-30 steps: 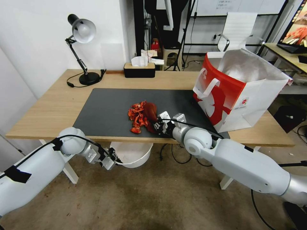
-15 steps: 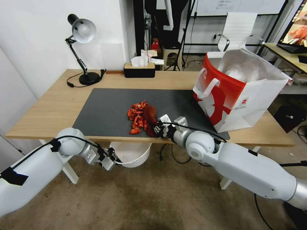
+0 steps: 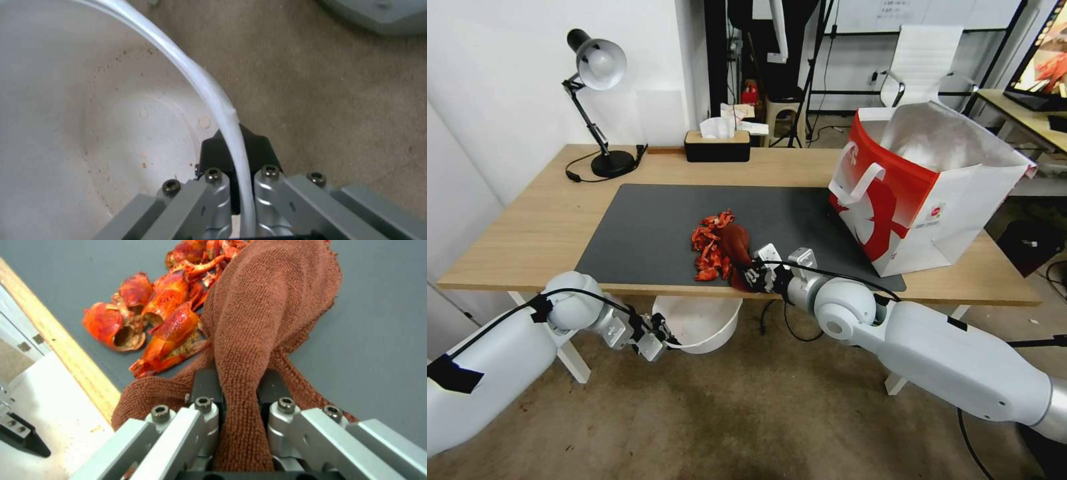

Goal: Sweep shrimp from table into container with towel, then put container into takeout bag.

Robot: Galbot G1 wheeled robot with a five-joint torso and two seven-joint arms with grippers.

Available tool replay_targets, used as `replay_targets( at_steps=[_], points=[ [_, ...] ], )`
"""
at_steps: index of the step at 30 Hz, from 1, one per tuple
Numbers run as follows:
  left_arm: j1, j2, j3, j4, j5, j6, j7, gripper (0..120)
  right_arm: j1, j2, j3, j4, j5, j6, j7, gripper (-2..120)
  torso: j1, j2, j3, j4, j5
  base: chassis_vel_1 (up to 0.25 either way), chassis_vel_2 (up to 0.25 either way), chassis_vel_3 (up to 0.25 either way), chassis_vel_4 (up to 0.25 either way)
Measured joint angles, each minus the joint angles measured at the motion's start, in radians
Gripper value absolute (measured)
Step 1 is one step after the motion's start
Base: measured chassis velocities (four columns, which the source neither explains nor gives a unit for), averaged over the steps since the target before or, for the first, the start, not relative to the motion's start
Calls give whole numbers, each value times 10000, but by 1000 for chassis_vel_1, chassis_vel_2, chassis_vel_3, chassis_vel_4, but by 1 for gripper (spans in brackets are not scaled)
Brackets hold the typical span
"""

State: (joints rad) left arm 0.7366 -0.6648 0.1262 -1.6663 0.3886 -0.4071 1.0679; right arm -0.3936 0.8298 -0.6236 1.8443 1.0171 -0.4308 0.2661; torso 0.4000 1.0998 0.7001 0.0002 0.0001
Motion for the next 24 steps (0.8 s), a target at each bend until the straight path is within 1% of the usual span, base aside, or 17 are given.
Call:
replay_targets(
  at_steps=[7, 11, 13, 18, 24],
  points=[
    [-5, -107, 153, -48, 90, 18, 10, 0, -14, -90, -20, 161, 12, -8, -27, 7, 0, 0, 0, -2, -1, 0, 0, 0, 0],
    [-152, -207, 331, -12, 114, 23, 10, 0, -18, -120, -41, 256, 25, -14, -47, 7, 0, 0, 1, -3, -2, 0, 0, 0, 0],
    [-392, -214, 527, -8, 94, 48, 10, 0, -19, -130, -44, 318, 42, -18, -49, 7, 0, 0, 0, -2, -1, 0, 0, 0, 0],
    [-742, -283, 776, 33, 30, 105, -11, 0, -38, -160, -42, 396, 58, -22, -49, 7, 1, 1, 0, -2, 0, 0, 0, 0, 0],
    [-993, -347, 1017, 111, 4, 150, -12, 0, -101, -212, -16, 539, 84, -29, -39, 7, 0, 1, 1, -1, 0, 0, 0, 0, 0]
  ],
)
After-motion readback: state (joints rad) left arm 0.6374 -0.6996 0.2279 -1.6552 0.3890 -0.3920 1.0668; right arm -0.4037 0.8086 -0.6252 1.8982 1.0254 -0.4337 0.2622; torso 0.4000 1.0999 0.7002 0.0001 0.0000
